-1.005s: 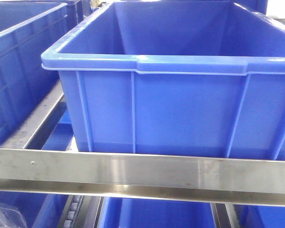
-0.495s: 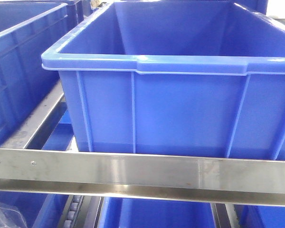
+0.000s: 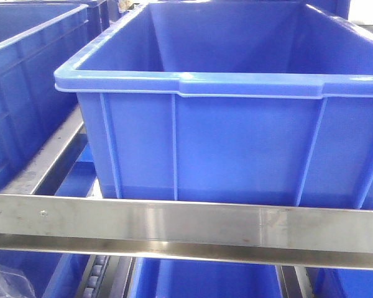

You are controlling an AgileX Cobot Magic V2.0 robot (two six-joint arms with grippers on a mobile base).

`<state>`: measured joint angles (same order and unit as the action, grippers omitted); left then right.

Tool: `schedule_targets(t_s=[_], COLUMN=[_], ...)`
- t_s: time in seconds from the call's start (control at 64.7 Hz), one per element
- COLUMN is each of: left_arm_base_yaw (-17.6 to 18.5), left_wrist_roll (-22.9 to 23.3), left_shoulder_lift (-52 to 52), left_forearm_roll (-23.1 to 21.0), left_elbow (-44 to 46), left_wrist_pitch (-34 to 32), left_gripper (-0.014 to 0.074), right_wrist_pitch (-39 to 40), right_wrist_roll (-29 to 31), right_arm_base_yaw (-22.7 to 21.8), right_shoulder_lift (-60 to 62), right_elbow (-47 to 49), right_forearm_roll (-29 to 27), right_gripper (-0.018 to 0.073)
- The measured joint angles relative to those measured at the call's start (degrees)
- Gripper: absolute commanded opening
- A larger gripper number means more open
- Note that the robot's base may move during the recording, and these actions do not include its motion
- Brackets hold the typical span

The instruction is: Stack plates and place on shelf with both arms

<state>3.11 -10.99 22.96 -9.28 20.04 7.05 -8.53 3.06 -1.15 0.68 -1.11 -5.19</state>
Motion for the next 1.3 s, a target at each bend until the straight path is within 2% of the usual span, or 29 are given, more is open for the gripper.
schedule_targets(t_s=[0.943,1.113,1.299], left_arm_base_yaw=[0.0,-0.68,-0.93], left_wrist_roll=[0.0,-0.08,-0.08], left_shoulder_lift=[0.0,-1.51,-9.91], left_forearm_roll=[0.0,4.01,6.15], left_elbow=[0.0,-2.52,-9.26], left_wrist_pitch=[0.0,-4.48,-5.92], left_gripper=[0.0082,0.0082,0.0082], right_wrist_pitch=[1.18,1.18,1.18], right_wrist_roll=[-0.86,-0.86,-0.86], right_arm_base_yaw=[0.0,0.0,0.0], right_shoulder_lift=[0.0,0.0,0.0], right_elbow=[-0.5,-0.5,-0.5], right_forearm_roll=[0.38,0.38,0.38], right_gripper=[0.0055,0.0055,0.0055])
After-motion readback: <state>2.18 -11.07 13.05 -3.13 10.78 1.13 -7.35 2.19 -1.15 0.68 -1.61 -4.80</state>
